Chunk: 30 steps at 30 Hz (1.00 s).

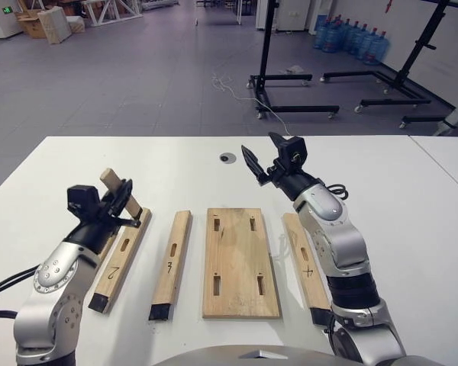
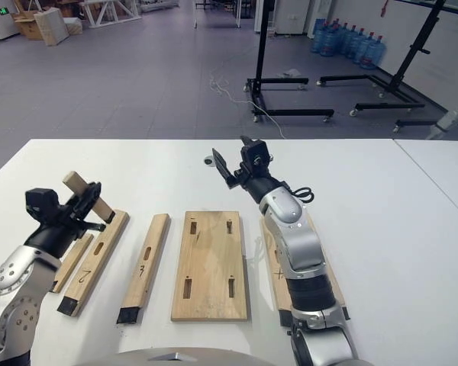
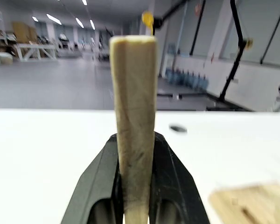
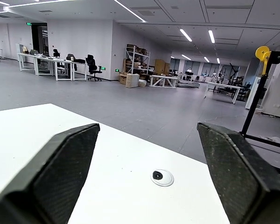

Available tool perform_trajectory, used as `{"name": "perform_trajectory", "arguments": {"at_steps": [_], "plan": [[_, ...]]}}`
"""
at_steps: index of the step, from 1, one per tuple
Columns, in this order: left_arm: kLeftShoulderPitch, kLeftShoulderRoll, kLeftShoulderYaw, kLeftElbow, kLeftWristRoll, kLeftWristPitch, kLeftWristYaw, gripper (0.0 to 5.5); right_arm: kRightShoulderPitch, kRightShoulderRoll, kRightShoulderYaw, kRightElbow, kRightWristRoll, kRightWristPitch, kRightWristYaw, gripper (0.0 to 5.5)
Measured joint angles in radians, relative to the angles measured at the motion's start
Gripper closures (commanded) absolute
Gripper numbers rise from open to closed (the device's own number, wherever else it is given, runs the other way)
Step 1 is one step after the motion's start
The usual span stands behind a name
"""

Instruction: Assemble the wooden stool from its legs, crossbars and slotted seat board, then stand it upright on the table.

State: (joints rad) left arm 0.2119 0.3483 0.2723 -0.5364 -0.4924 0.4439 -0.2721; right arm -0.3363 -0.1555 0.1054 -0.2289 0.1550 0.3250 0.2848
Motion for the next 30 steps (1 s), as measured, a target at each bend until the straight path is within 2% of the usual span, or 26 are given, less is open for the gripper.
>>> {"name": "perform_trajectory", "arguments": {"at_steps": [7,14,19,30], "plan": [[0.055,0.022,0.015,0.044,0.031,-0.104,-0.106,5.11,0.031,0.015,0.017,-0.018,-0.020,0.000,-0.020,1.63],[0.070,-0.022,0.065,0.105,0.029,-0.122,-0.072,5.11,0.042,0.015,0.023,-0.019,-0.030,-0.001,-0.020,1.63],[0.090,-0.060,0.042,0.108,0.031,-0.122,-0.064,5.11,0.042,0.013,0.027,-0.022,-0.038,-0.001,-0.017,1.63],[0.100,-0.061,0.047,0.132,0.045,-0.135,-0.065,5.11,0.042,0.012,0.027,-0.024,-0.038,-0.001,-0.014,1.63]]}}
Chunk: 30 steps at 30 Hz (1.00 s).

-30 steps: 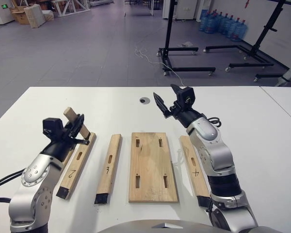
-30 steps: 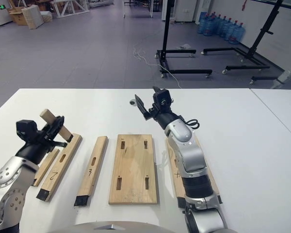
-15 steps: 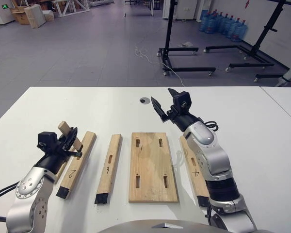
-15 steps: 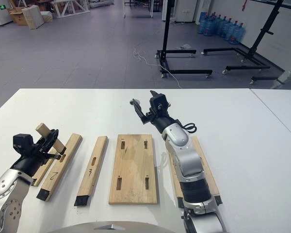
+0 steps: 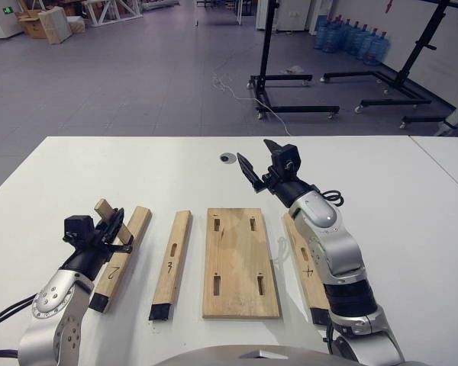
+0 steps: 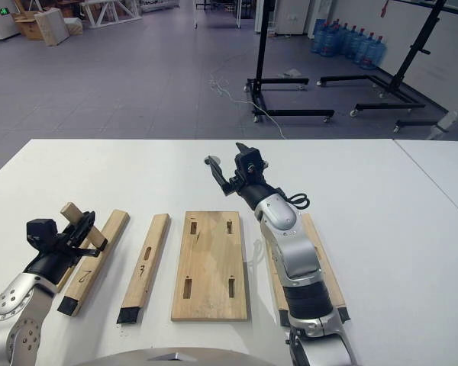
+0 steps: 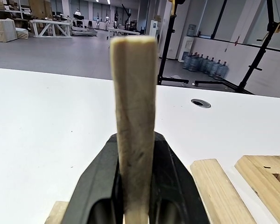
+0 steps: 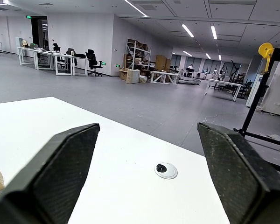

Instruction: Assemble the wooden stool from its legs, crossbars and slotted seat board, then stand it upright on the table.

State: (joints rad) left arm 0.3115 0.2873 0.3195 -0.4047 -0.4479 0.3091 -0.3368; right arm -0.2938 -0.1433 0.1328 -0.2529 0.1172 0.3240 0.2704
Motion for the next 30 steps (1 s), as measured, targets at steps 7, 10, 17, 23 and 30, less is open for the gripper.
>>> {"name": "perform_trajectory", "arguments": {"at_steps": [7,10,17,23,30], "plan": [[0.009,0.000,0.002,0.000,0.000,0.000,0.001,5.11,0.000,-0.001,0.006,-0.004,0.000,0.001,0.004,1.63],[0.011,0.000,0.011,0.000,-0.001,0.001,0.004,5.11,0.002,-0.001,0.008,-0.015,0.000,0.002,0.006,1.63],[0.009,0.010,0.031,0.000,-0.013,0.024,0.011,5.11,0.010,0.000,0.017,-0.030,0.000,0.014,0.005,1.63],[0.013,0.039,0.007,0.004,0.024,0.016,-0.014,5.11,0.010,0.002,0.018,-0.030,0.000,0.023,0.003,1.63],[0.017,0.045,-0.025,0.034,0.065,-0.014,-0.012,5.11,0.010,0.000,0.018,-0.029,0.000,0.024,0.004,1.63]]}}
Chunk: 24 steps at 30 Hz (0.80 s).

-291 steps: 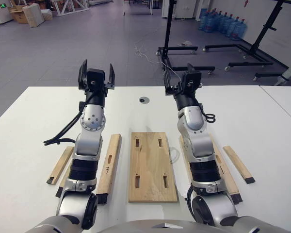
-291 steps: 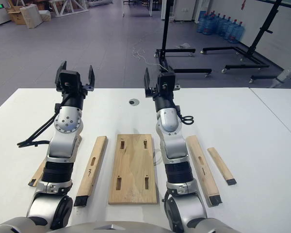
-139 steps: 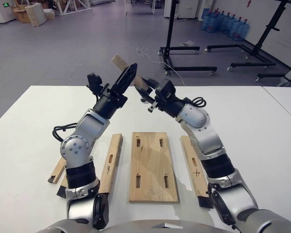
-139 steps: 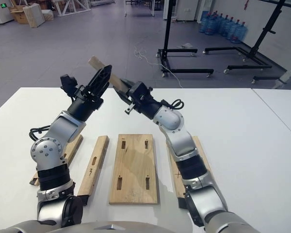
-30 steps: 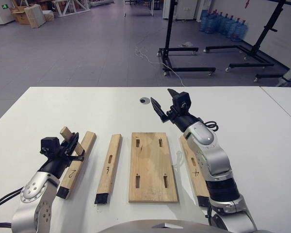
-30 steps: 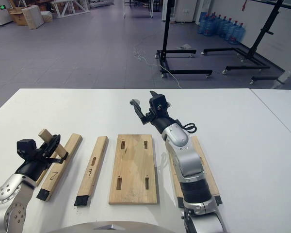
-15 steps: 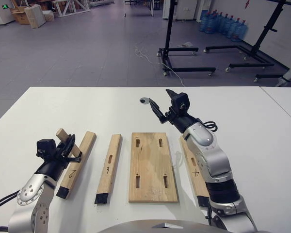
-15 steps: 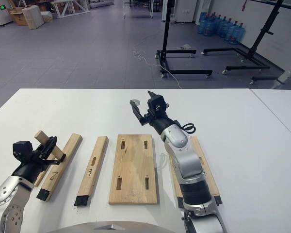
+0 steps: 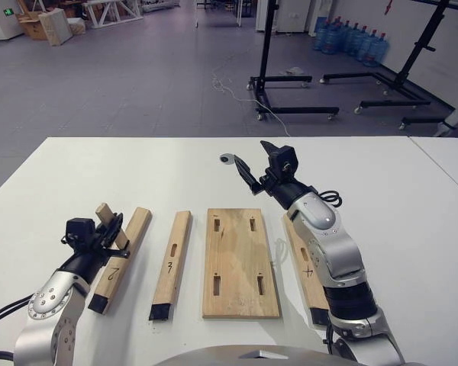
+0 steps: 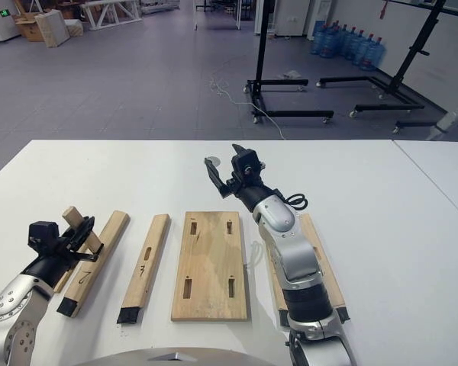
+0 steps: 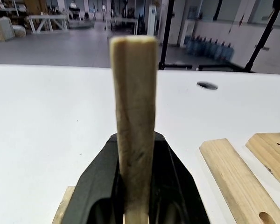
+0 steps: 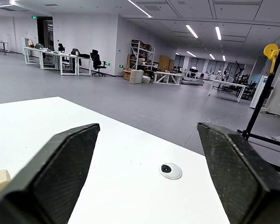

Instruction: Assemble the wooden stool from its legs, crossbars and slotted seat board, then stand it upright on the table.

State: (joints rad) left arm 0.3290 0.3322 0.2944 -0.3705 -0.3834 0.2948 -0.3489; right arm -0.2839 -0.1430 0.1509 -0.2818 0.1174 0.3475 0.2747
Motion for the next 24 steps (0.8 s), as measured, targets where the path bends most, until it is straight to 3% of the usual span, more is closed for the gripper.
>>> {"name": "perform_trajectory", "arguments": {"at_steps": [21,24], "plan": [[-0.008,0.035,-0.048,0.113,0.043,-0.146,-0.041,5.11,0.000,0.002,0.000,0.018,-0.005,-0.002,0.006,1.63],[-0.026,0.040,-0.045,0.127,0.042,-0.103,-0.036,4.51,0.000,0.006,0.003,0.019,-0.014,-0.007,0.001,1.63]]}}
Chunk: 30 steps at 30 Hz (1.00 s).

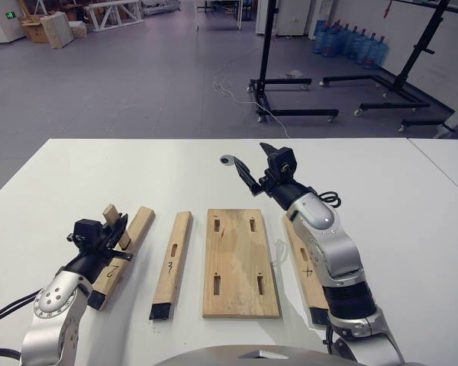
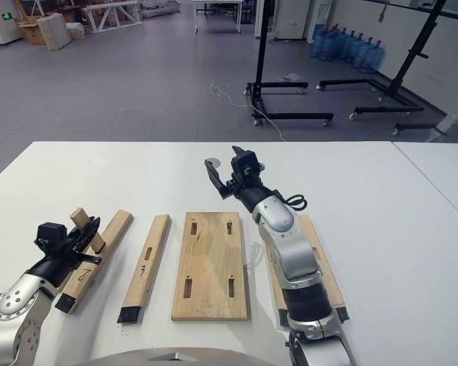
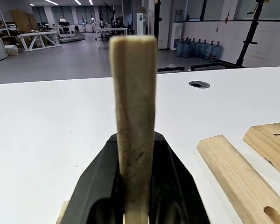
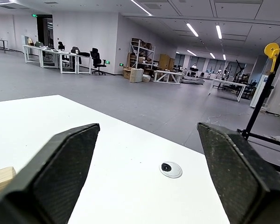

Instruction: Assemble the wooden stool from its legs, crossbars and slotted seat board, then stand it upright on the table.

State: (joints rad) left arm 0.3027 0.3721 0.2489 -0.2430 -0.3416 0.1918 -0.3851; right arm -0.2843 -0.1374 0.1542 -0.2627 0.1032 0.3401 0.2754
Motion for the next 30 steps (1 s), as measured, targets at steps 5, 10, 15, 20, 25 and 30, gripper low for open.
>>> {"name": "perform_trajectory", "arguments": {"at_steps": [5,10,15,20,25,30], "plan": [[-0.002,-0.004,-0.003,0.015,-0.001,0.041,0.009,3.79,0.000,0.010,0.000,0.015,-0.007,-0.014,-0.008,1.63],[-0.003,-0.020,0.027,-0.056,-0.035,0.042,0.029,3.79,0.000,0.016,-0.007,0.015,-0.007,-0.023,-0.010,1.63],[-0.030,-0.018,0.075,-0.109,-0.064,0.038,0.041,3.79,0.000,0.017,-0.010,0.015,-0.006,-0.024,-0.009,1.63],[-0.087,0.031,0.118,-0.169,-0.093,0.064,0.036,3.79,0.000,0.018,-0.006,0.015,-0.007,-0.024,-0.007,1.63],[-0.192,0.081,0.157,-0.258,-0.218,0.196,0.050,3.79,0.000,0.016,0.002,0.015,-0.023,-0.028,-0.005,1.63],[-0.301,0.146,0.222,-0.238,-0.284,0.262,0.054,3.79,0.000,0.020,0.003,0.015,-0.024,-0.038,-0.005,1.63]]}}
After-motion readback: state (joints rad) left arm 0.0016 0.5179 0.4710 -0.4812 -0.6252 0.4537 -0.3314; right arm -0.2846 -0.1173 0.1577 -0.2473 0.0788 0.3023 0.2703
